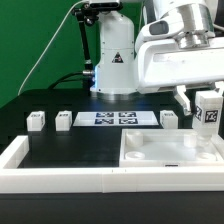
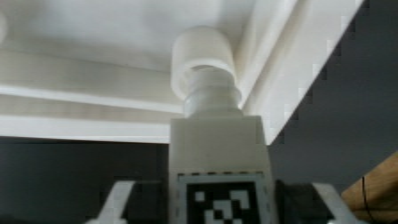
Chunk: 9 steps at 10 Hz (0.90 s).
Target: Assemble square table
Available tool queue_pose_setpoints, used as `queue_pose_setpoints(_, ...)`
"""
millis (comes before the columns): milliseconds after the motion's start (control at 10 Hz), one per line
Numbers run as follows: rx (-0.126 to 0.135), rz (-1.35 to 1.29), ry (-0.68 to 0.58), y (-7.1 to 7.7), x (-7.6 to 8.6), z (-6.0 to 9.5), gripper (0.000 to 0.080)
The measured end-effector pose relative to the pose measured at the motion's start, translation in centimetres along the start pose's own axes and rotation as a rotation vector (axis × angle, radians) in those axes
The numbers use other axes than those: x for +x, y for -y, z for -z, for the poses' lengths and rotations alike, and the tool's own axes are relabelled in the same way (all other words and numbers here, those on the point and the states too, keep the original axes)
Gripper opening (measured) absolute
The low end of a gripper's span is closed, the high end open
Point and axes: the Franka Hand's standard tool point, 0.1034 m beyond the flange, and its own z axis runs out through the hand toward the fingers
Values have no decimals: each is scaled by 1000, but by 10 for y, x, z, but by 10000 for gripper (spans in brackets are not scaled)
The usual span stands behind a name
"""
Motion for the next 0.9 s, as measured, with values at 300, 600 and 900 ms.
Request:
queue_pose_setpoints(300, 1, 1, 1, 1, -1, 0, 288)
queue_pose_setpoints(600, 4, -2, 3, 1, 4, -6, 288)
queue_pose_setpoints(900, 5, -5, 4, 1, 3, -13, 288)
